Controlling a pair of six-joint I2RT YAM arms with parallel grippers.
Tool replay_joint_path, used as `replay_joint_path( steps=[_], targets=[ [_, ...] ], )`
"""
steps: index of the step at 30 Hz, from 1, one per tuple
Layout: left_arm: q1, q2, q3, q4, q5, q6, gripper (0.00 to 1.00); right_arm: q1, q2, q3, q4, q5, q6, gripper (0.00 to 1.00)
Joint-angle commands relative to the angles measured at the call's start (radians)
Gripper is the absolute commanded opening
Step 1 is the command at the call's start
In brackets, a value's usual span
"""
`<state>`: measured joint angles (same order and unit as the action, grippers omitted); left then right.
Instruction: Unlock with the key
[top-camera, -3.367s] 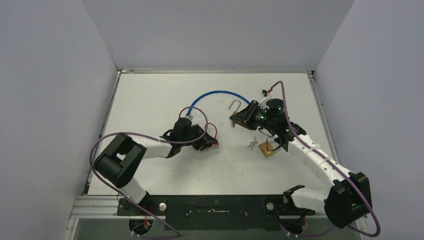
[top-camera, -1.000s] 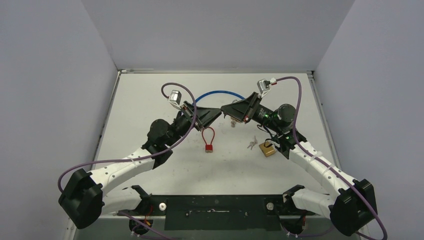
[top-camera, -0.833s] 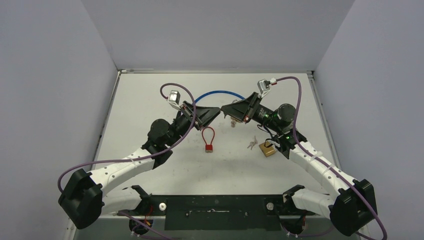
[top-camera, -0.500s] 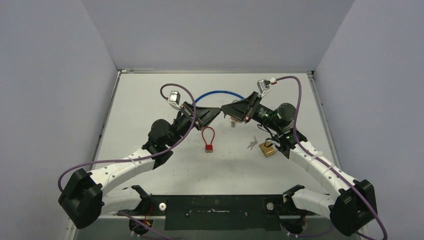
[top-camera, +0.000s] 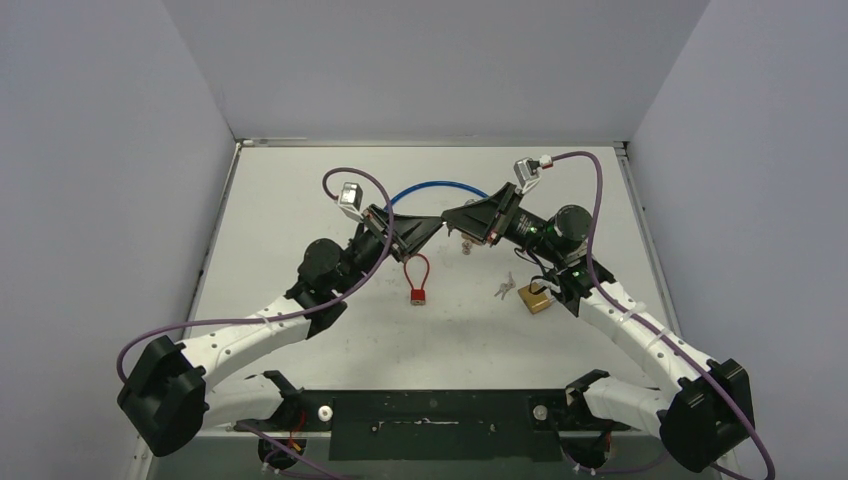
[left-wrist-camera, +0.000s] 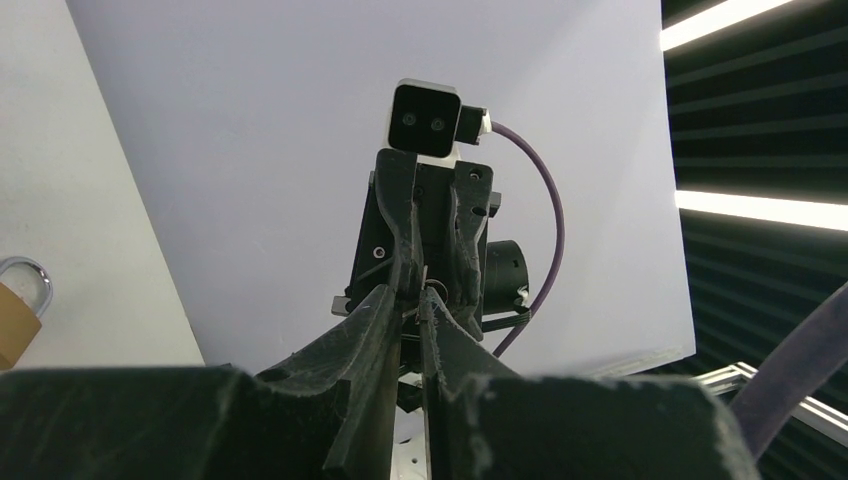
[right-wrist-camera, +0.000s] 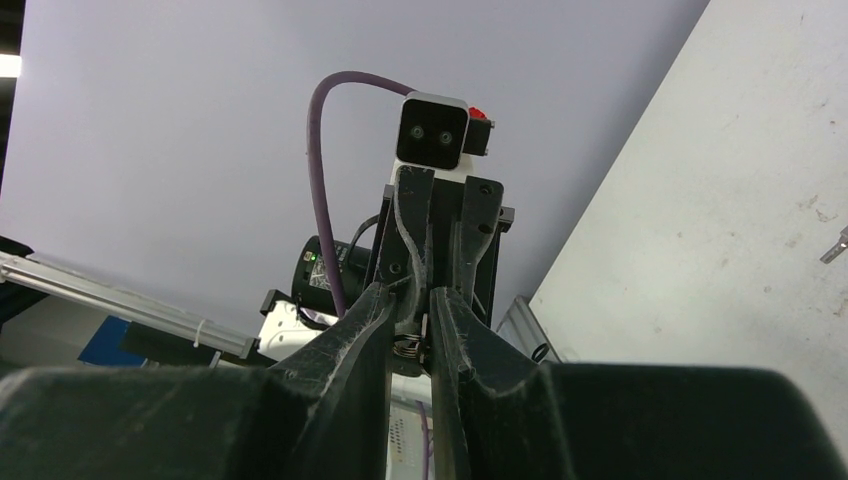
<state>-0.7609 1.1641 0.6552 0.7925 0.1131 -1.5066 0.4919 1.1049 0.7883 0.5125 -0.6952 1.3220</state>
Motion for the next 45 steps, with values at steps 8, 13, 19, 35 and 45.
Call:
replay_joint_path(
  steps=[8,13,19,35,45],
  targets=[
    [-0.009,0.013,0.053,0.030,0.013,0.006,0.01,0.004,-0.009,0.054,0.023,0.013,-0.010,0.00],
    [-0.008,0.005,0.063,0.036,0.011,0.018,0.00,0.004,-0.013,0.051,0.006,0.019,-0.024,0.00],
    [0.004,-0.026,0.072,-0.040,0.030,0.073,0.00,-0.004,-0.034,0.047,-0.046,0.034,-0.070,0.47],
    [0.188,-0.119,0.239,-0.480,0.457,0.436,0.00,-0.069,-0.002,0.272,-0.446,-0.266,-0.611,0.62],
    [0.202,-0.070,0.309,-0.466,0.607,0.478,0.00,-0.042,0.032,0.300,-0.401,-0.365,-0.580,0.40]
  ],
)
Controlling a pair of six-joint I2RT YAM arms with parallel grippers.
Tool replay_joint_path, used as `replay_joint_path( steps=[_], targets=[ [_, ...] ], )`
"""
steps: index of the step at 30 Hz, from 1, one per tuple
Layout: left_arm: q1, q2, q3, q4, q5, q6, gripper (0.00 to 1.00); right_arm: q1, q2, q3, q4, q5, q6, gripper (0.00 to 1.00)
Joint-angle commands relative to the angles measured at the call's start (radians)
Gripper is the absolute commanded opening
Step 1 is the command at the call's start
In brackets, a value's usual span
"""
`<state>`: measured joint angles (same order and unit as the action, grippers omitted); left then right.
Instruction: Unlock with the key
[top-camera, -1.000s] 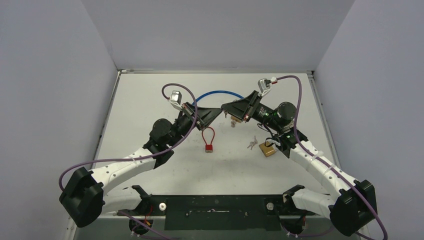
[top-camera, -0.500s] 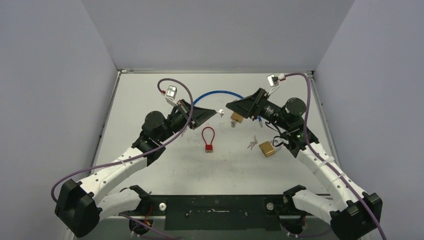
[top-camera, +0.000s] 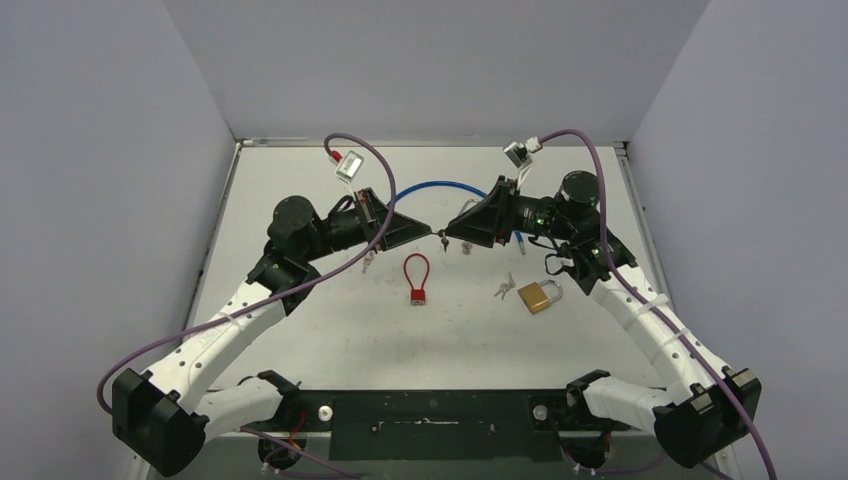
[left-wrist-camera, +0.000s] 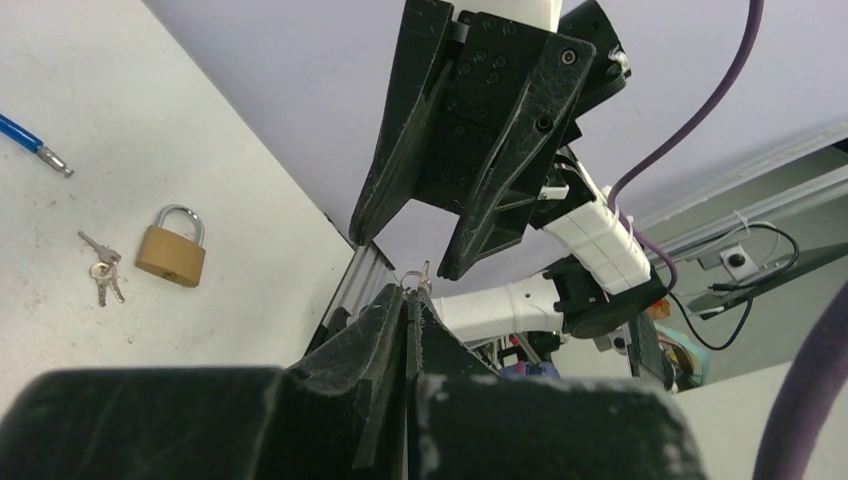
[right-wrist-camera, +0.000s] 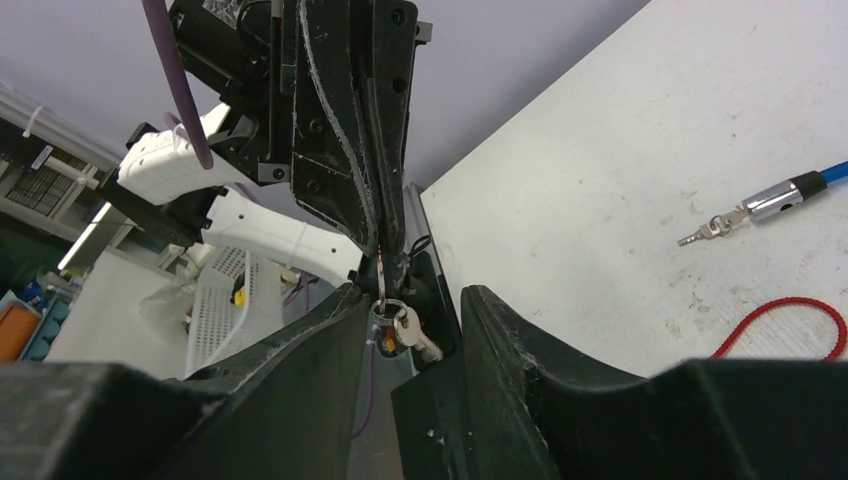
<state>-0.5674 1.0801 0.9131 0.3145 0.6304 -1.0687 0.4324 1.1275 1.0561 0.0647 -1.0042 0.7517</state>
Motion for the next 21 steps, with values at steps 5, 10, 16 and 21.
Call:
replay_joint_path(
  steps=[5,10,16,21],
  targets=[
    [0.010,0.027,0.053,0.039,0.106,0.024,0.00,0.042,0.022,0.039,0.053,-0.053,-0.002,0.30],
    [0.011,0.032,0.054,0.053,0.100,0.013,0.00,0.066,0.031,0.047,0.057,-0.070,-0.006,0.12],
    [0.019,0.032,0.051,0.053,0.099,0.013,0.00,0.065,0.025,0.050,0.039,-0.086,-0.014,0.08],
    [0.027,0.026,0.048,0.044,0.103,0.019,0.00,0.054,0.010,0.050,0.036,-0.080,-0.003,0.21]
  ],
)
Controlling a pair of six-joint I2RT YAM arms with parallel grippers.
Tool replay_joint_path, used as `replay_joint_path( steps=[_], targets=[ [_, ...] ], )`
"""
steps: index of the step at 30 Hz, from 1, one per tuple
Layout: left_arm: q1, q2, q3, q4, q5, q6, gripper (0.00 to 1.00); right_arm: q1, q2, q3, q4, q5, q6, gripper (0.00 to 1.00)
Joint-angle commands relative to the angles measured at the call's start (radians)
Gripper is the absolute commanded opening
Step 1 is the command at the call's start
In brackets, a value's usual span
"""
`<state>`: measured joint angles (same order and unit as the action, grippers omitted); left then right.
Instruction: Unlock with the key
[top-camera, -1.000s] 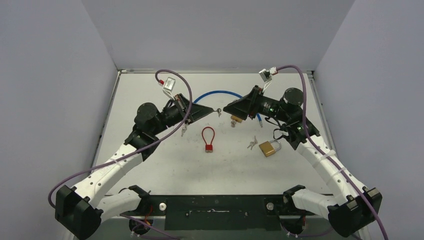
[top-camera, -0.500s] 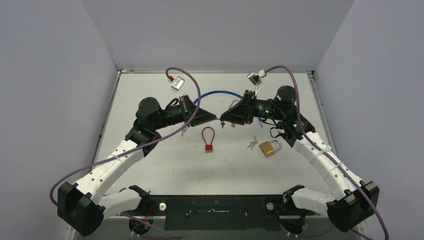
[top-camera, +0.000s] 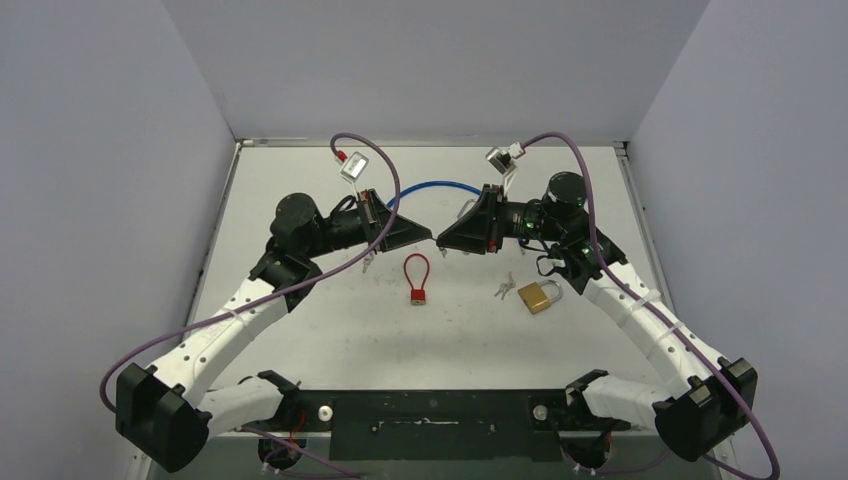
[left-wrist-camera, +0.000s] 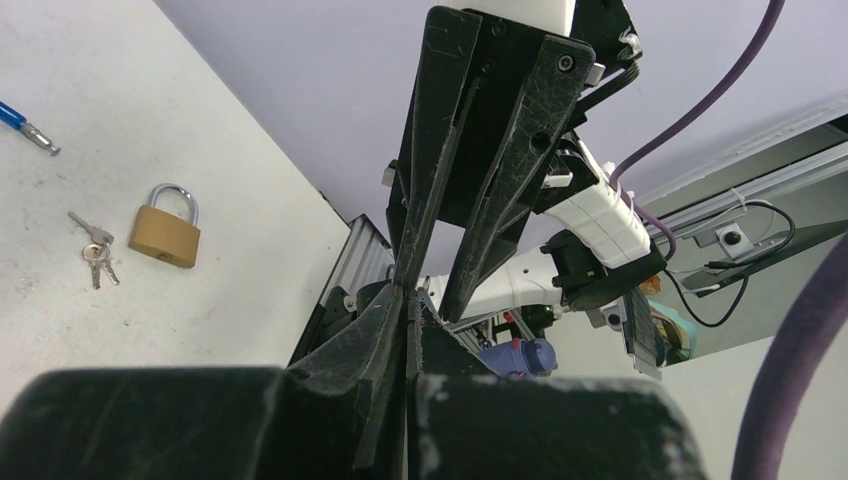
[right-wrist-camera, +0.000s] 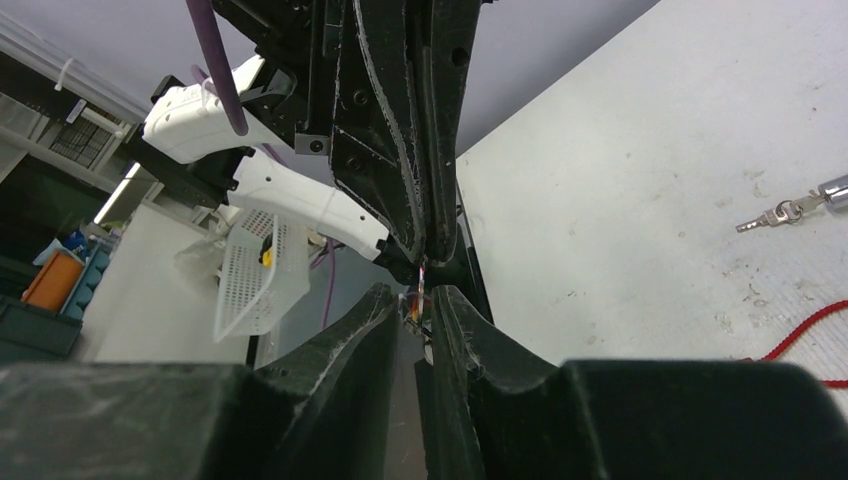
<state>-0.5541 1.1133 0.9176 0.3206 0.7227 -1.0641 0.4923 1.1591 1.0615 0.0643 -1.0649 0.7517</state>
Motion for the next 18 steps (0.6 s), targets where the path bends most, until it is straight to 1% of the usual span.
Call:
replay_joint_path(
  steps=[1,7,10,12,18],
  targets=[
    [0.015,-0.009,0.042,0.036,0.010,0.016,0.00,-0.006,-0.024,0.045,0.036,-0.019,0.000,0.19],
    [0.020,-0.012,0.040,0.041,0.009,0.010,0.00,-0.008,-0.024,0.037,0.066,-0.032,0.022,0.04],
    [0.020,-0.009,0.042,0.044,0.012,0.009,0.00,-0.008,-0.022,0.034,0.075,-0.031,0.030,0.03],
    [0.020,-0.009,0.041,0.046,0.013,0.009,0.00,-0.008,-0.024,0.029,0.088,-0.028,0.041,0.00],
    [0.029,-0.012,0.038,0.044,-0.001,-0.001,0.00,-0.008,-0.021,0.003,0.079,0.033,0.056,0.00]
  ],
)
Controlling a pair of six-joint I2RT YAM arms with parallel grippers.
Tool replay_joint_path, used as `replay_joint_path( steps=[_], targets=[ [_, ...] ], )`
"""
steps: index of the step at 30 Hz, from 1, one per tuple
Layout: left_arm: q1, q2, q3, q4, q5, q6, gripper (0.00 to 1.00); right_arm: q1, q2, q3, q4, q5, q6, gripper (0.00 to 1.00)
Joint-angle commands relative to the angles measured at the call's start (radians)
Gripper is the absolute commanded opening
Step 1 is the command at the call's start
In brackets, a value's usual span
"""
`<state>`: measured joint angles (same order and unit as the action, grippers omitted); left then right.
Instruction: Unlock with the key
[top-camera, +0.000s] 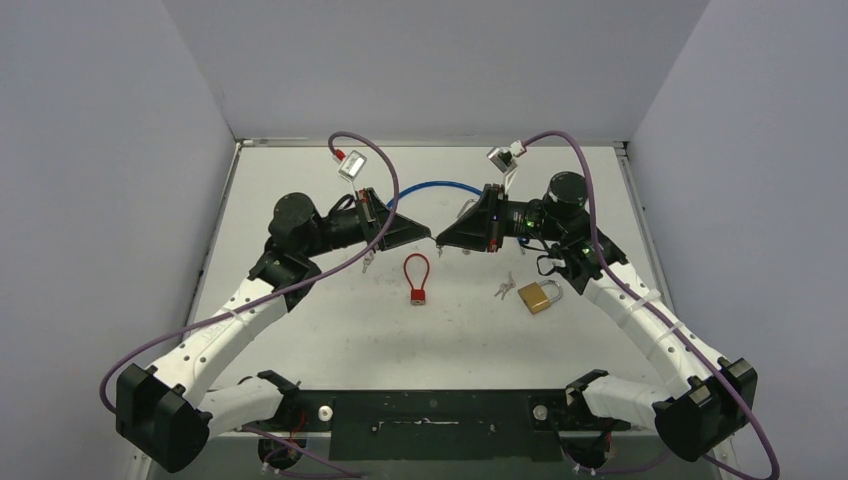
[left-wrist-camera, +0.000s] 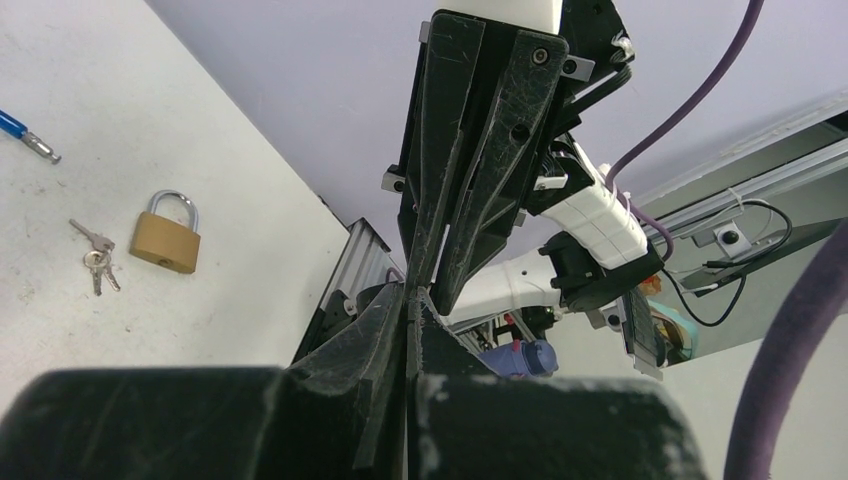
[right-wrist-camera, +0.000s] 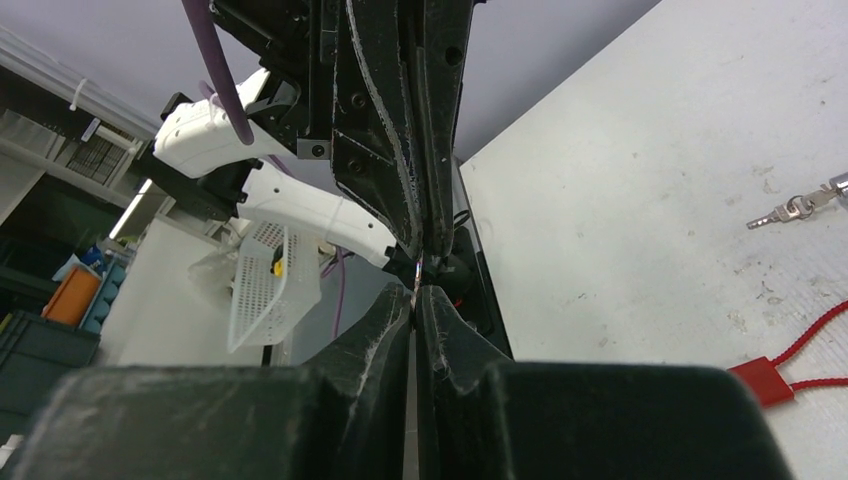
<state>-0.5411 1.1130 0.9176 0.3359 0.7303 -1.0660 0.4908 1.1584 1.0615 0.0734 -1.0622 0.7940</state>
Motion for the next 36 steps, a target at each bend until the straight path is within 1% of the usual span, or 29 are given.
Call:
replay_joint_path(
  steps=[1,3,4,6,8,9,11,13,15,17,20,23,27,30,33,36],
  targets=[
    [0.023,-0.015,0.036,0.021,-0.018,-0.003,0.01,-0.007,-0.023,-0.007,0.067,0.047,0.014,0.00],
    [0.037,-0.024,0.023,0.012,-0.038,-0.008,0.06,-0.009,-0.029,-0.034,0.064,0.083,0.017,0.00],
    [0.043,-0.032,0.015,0.010,-0.052,-0.012,0.10,-0.010,-0.033,-0.046,0.069,0.095,0.023,0.00],
    [0.054,-0.047,-0.002,-0.001,-0.080,-0.015,0.25,-0.011,-0.040,-0.073,0.101,0.112,0.046,0.00],
    [0.070,-0.065,-0.019,-0.029,-0.117,-0.014,0.44,-0.011,-0.045,-0.094,0.112,0.131,0.058,0.00],
    [0.078,-0.075,-0.028,-0.047,-0.139,-0.012,0.49,-0.012,-0.048,-0.102,0.110,0.143,0.060,0.00],
    [0.090,-0.104,-0.041,-0.139,-0.216,0.008,0.58,-0.012,-0.052,-0.124,0.111,0.165,0.069,0.00],
    [0.090,-0.122,-0.039,-0.303,-0.337,0.052,0.65,-0.014,-0.056,-0.151,0.095,0.202,0.073,0.00],
    [0.085,-0.131,-0.042,-0.483,-0.448,0.094,0.68,-0.015,-0.063,-0.187,0.079,0.253,0.083,0.00],
    [0.065,-0.131,-0.077,-0.598,-0.553,0.121,0.69,-0.015,-0.076,-0.240,0.064,0.307,0.094,0.00],
    [-0.006,-0.086,-0.115,-0.665,-0.679,0.156,0.70,-0.004,-0.113,-0.338,0.074,0.389,0.125,0.00],
    [-0.144,0.029,-0.081,-0.727,-0.838,0.219,0.72,0.045,-0.180,-0.450,0.080,0.492,0.149,0.00],
    [-0.232,0.216,-0.055,-0.707,-0.868,0.256,0.72,0.137,-0.278,-0.589,0.106,0.629,0.220,0.00],
    [-0.249,0.316,-0.055,-0.673,-0.882,0.286,0.73,0.177,-0.366,-0.685,0.123,0.709,0.276,0.00],
    [-0.259,0.394,-0.021,-0.672,-0.916,0.321,0.74,0.184,-0.425,-0.733,0.111,0.735,0.293,0.00],
    [-0.262,0.451,0.019,-0.647,-0.903,0.338,0.76,0.184,-0.443,-0.743,0.072,0.733,0.269,0.00]
  ],
)
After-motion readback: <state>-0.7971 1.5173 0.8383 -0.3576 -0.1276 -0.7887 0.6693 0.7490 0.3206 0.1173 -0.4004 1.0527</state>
